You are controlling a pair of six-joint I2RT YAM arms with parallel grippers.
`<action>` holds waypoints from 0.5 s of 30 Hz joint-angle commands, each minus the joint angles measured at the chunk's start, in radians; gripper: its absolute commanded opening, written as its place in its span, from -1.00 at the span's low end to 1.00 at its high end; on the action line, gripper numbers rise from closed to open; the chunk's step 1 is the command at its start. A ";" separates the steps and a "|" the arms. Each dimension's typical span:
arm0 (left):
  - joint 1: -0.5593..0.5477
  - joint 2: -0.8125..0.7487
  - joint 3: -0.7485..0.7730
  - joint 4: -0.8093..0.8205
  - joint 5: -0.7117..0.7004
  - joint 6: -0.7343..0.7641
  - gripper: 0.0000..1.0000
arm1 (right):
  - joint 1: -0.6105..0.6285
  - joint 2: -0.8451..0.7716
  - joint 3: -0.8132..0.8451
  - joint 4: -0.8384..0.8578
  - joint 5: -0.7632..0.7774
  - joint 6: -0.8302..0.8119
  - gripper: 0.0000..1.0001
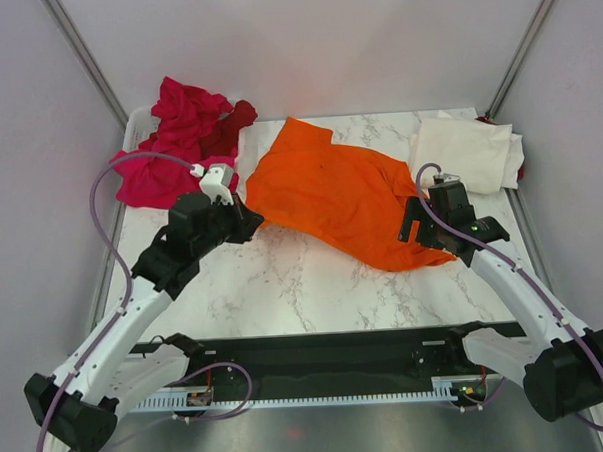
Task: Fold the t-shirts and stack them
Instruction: Flatten the tshirt out
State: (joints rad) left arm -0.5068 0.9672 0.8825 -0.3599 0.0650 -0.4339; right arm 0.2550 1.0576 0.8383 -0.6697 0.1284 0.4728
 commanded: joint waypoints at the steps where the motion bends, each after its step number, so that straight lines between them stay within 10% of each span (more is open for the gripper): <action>1: -0.004 -0.024 -0.017 -0.043 0.073 0.051 -0.95 | 0.000 -0.004 -0.007 0.022 -0.006 -0.008 0.96; 15: -0.004 -0.139 -0.225 -0.062 0.160 0.035 -0.95 | -0.060 -0.096 -0.180 -0.008 -0.025 0.269 0.96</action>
State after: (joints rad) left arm -0.5068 0.8398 0.6472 -0.4397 0.1883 -0.4274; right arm 0.2375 0.9592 0.7177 -0.6674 0.1070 0.6224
